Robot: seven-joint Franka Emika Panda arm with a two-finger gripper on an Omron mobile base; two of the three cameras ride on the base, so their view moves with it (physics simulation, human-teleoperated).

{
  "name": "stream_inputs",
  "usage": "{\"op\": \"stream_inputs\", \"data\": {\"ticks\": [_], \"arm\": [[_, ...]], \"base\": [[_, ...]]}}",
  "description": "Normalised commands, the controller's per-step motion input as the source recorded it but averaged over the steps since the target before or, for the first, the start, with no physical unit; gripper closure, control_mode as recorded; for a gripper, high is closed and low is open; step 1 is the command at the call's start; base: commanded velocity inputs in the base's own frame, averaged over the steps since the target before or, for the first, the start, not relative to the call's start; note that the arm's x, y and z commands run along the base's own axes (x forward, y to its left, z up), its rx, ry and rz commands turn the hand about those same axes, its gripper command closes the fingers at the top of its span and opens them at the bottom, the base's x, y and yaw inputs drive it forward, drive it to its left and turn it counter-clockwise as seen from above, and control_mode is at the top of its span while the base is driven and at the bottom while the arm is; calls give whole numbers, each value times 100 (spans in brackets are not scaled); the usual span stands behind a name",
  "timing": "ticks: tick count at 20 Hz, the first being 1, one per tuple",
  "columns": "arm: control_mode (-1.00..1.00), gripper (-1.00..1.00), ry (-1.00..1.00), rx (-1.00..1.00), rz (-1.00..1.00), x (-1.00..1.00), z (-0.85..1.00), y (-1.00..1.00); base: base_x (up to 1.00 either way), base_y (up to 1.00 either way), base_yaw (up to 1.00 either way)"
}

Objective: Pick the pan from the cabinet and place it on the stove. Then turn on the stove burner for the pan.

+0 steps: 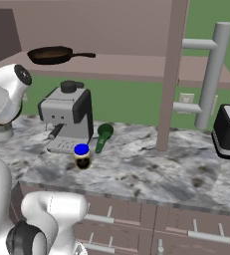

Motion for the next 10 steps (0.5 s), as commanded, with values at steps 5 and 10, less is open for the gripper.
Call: {"op": "stream_inputs", "data": {"ticks": [5, 10], "arm": [[-100, -100, -46, 0, 0, 1, 32, -53], [-100, -100, -49, 0, 0, 0, 24, -58]], "base": [[0, 0, 0], [0, 0, 0]]}}
